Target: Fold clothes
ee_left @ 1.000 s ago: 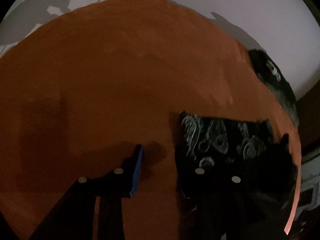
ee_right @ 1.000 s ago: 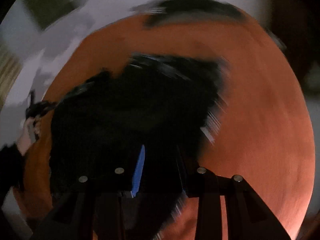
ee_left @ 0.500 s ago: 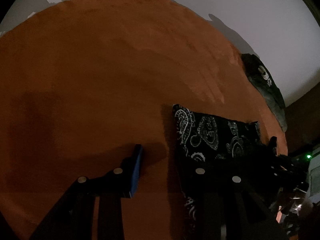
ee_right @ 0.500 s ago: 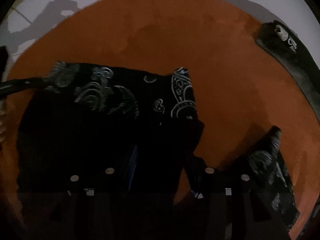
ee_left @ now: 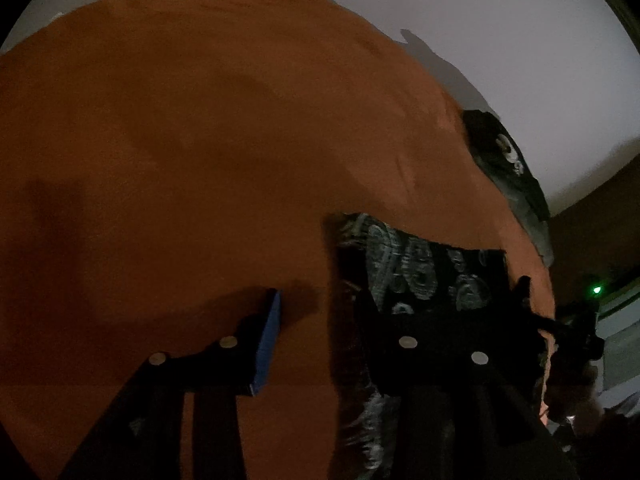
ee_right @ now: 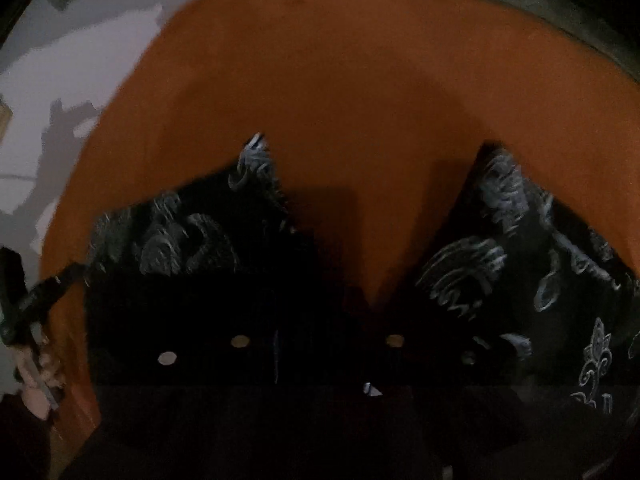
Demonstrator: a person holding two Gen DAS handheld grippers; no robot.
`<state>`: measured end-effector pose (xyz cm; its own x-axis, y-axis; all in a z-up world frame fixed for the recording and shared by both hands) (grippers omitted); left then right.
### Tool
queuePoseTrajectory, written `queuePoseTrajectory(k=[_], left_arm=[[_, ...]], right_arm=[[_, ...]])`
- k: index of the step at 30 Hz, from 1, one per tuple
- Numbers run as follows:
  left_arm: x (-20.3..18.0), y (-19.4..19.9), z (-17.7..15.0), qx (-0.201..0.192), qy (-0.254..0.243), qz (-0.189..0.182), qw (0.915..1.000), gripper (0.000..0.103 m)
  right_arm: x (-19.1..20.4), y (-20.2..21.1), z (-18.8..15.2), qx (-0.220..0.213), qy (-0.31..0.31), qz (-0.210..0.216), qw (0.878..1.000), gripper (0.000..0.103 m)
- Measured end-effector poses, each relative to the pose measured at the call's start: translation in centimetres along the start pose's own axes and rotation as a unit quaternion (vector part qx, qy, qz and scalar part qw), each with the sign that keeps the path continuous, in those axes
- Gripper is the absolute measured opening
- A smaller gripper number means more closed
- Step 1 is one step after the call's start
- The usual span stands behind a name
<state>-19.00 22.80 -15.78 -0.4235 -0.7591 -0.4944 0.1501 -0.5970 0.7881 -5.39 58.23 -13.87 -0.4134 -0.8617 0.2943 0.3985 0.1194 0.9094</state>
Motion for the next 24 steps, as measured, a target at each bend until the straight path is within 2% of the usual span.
queuePoseTrajectory(k=[2, 4, 6, 8, 10, 11, 12, 13, 14, 15, 18, 19, 20, 21, 23, 24], left_arm=[[-0.4, -0.3, 0.0, 0.003, -0.008, 0.004, 1.0, 0.04], [-0.8, -0.4, 0.1, 0.001, -0.013, 0.006, 0.9999, 0.04], [-1.2, -0.4, 0.2, -0.006, -0.014, 0.006, 0.9999, 0.04], [-1.5, -0.4, 0.3, -0.013, -0.015, 0.006, 0.9998, 0.04], [-1.9, -0.4, 0.5, -0.02, -0.016, 0.006, 0.9997, 0.04], [-2.1, -0.4, 0.5, -0.023, -0.016, 0.006, 0.9996, 0.04], [-2.3, -0.4, 0.6, -0.026, -0.016, 0.006, 0.9995, 0.038], [-2.5, -0.4, 0.6, -0.03, -0.017, 0.007, 0.9994, 0.031], [-2.7, -0.4, 0.7, -0.033, -0.017, 0.007, 0.9993, 0.0], [-2.9, -0.4, 0.7, -0.037, -0.018, 0.007, 0.9992, 0.001], [-3.5, -0.4, 0.9, -0.047, -0.019, 0.007, 0.9987, 0.001], [-3.4, 0.2, 0.9, -0.059, -0.021, 0.005, 0.998, 0.001], [-3.3, 0.6, 0.9, -0.068, -0.028, 0.006, 0.9973, 0.001], [-3.2, 0.3, 0.9, -0.059, -0.038, 0.011, 0.9975, 0.001], [-2.6, -0.7, 0.8, -0.031, -0.027, 0.013, 0.9991, 0.001], [-2.3, -1.1, 0.8, -0.02, -0.016, 0.009, 0.9996, 0.004]], right_arm=[[1.8, 2.0, 0.6, -0.059, 0.048, -0.04, 0.996, 0.034], [4.7, 3.1, 1.1, -0.095, 0.117, -0.062, 0.987, 0.035], [7.6, 2.6, 1.0, -0.091, 0.179, -0.071, 0.977, 0.037], [9.6, 0.7, 0.6, -0.059, 0.225, -0.113, 0.966, 0.036], [8.7, -0.9, 1.1, -0.034, 0.21, -0.15, 0.965, 0.036], [8.0, -1.6, 1.3, -0.021, 0.193, -0.161, 0.968, 0.027], [6.8, -2.0, 1.6, -0.014, 0.161, -0.151, 0.975, 0.01], [5.8, -2.3, 1.9, -0.009, 0.133, -0.141, 0.981, 0.0], [5.4, -2.2, 2.2, -0.014, 0.12, -0.13, 0.984, 0.0], [5.0, -1.5, 2.4, -0.031, 0.111, -0.12, 0.986, 0.0], [3.3, 2.7, 2.9, -0.106, 0.068, -0.052, 0.991, 0.0], [2.8, 3.3, 3.0, -0.112, 0.053, -0.031, 0.992, 0.0], [2.4, 3.8, 3.2, -0.115, 0.04, -0.01, 0.992, 0.0], [2.6, 3.6, 3.3, -0.105, 0.038, 0.003, 0.994, 0.0], [3.1, 2.2, 3.6, -0.071, 0.06, -0.006, 0.996, 0.002], [3.6, 1.2, 3.5, -0.048, 0.079, -0.017, 0.996, 0.017]])
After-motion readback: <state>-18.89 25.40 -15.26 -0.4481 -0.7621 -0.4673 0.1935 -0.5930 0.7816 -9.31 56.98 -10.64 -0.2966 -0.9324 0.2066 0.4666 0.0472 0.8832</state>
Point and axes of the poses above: each gripper's, at about its wrist camera, not at the fingertips, and y roughly against the way its jaws point, x to its left, z to its top, the point moved 3 cm from there along -y, roughly the way its jaws point, and after that the axes turned 3 degrees about x, right-handed, at the moved point
